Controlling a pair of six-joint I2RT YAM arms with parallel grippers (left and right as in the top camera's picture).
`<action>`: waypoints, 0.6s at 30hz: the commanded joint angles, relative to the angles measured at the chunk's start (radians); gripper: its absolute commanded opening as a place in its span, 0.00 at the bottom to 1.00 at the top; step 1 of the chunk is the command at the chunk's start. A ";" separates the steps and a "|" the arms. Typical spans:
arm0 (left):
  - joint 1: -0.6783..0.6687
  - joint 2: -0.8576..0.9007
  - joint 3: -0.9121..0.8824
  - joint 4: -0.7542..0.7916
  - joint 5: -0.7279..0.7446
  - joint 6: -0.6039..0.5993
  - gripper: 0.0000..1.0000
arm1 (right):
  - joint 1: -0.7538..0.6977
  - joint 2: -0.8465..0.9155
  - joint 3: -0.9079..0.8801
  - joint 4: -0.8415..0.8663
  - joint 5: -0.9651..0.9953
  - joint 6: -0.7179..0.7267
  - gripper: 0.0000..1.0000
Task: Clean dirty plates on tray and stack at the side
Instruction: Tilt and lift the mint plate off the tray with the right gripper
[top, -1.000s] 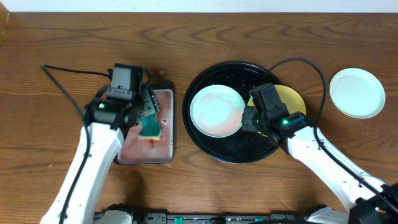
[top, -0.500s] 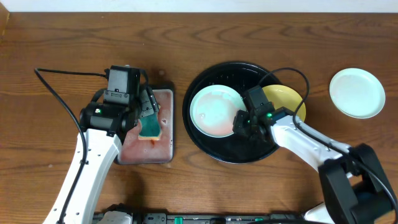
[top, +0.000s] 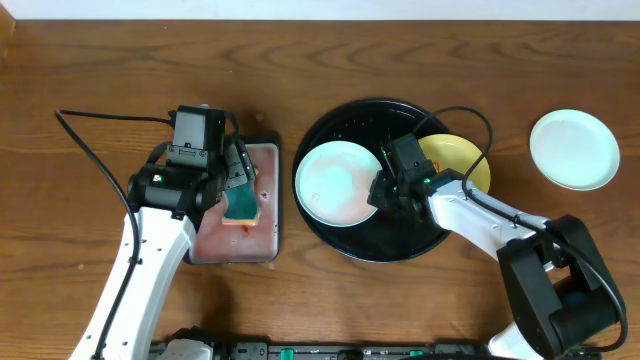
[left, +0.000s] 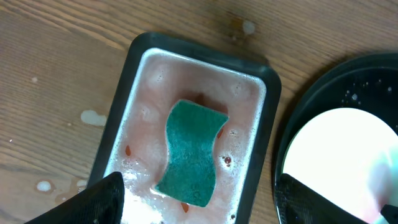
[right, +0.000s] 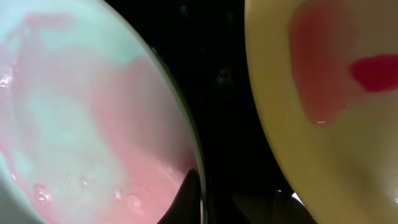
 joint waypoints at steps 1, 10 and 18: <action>0.005 0.000 0.002 0.000 -0.013 0.016 0.78 | 0.004 -0.003 0.007 -0.006 0.008 -0.009 0.01; 0.005 0.000 0.002 -0.007 -0.013 0.016 0.78 | 0.004 -0.159 0.098 -0.154 0.241 -0.100 0.01; 0.005 0.000 0.002 -0.007 -0.013 0.016 0.78 | 0.007 -0.225 0.197 -0.287 0.472 -0.257 0.01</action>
